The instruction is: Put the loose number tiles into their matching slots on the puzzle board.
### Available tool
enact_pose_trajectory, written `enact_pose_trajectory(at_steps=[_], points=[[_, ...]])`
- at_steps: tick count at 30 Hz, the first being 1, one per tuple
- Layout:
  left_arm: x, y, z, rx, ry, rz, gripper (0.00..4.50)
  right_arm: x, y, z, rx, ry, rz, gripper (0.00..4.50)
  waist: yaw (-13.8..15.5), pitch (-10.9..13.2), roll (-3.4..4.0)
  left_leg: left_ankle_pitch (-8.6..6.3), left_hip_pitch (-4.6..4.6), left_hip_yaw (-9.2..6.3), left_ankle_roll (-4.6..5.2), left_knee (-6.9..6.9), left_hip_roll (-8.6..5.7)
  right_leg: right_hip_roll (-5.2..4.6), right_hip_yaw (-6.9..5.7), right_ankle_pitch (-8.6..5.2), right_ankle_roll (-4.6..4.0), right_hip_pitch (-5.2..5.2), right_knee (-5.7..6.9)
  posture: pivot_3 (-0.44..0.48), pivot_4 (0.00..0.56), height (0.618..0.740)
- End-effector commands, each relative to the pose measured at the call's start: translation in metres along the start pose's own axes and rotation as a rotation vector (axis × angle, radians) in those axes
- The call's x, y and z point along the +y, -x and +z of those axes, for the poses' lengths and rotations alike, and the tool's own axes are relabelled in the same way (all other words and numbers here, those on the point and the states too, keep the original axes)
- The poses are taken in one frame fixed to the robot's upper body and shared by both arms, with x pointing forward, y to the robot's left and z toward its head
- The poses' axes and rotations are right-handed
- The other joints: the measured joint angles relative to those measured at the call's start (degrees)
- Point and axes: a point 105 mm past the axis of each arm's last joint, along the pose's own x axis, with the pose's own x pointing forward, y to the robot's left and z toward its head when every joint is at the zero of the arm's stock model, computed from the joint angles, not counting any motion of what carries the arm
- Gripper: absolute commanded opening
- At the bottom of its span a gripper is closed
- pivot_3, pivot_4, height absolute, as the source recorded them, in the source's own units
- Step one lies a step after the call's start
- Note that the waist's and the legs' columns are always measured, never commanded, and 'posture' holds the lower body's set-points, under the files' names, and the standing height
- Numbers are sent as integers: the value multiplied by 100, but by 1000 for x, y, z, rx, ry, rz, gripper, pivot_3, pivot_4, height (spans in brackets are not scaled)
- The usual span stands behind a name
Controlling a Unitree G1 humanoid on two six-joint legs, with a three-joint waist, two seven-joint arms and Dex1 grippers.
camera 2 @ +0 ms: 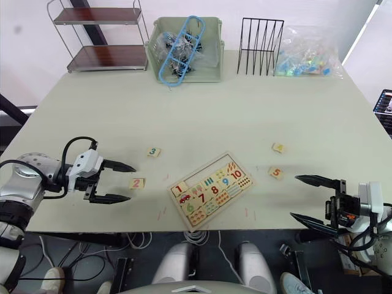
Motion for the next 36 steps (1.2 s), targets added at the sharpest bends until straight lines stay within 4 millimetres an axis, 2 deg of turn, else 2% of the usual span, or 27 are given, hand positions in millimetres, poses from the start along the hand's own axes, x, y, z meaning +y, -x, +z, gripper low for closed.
enact_pose_trajectory(at_steps=[1, 8, 12, 17, 18, 27, 36], points=[[0, 2, -2, 16, -25, -28, 4457, -1, 2, 7, -13, 36, -3, 4500, 0, 0, 0, 0, 0, 0, 0, 0, 0, 0, 0, 0, 0, 0, 0, 0, 150, 740], [4, -6, -2, -3, -22, -37, 4457, -2, 4, 5, -12, 37, -12, 4500, 2, 0, 0, 0, 0, 0, 0, 2, 0, 1, 0, 1, 1, 0, 3, 0, 150, 740], [5, -9, 0, -29, -18, -34, 3398, -1, 5, 4, -13, 40, -21, 4500, 10, 0, 0, 0, 0, -1, 0, 4, 0, 1, 0, 4, 6, 0, 4, 0, 150, 740], [2, -10, -3, -22, -17, -39, 1089, -1, 5, 3, -13, 39, -24, 4500, -2, 0, 0, 0, 0, -1, 0, 4, 0, 1, 0, 6, 9, 0, 4, 0, 150, 740], [1, -9, -3, -22, -16, -40, 946, -1, 6, 3, -13, 39, -25, 4500, -1, 0, 0, 0, 1, -1, 0, 4, 0, 1, 0, 6, 9, 0, 5, 0, 150, 740], [1, -8, 2, -38, -26, -39, 949, -4, 9, 0, -18, 28, -42, 4500, 0, 0, 0, 0, 2, -1, 0, 5, 0, 1, 1, 5, 8, 0, 7, 0, 150, 740], [-3, 7, 19, -71, 14, -18, 949, -4, 16, 1, -32, 26, -79, 4500, -2, 0, 1, 0, 2, -1, 0, 5, 1, 1, 0, 5, 7, 0, 8, 0, 150, 740]])
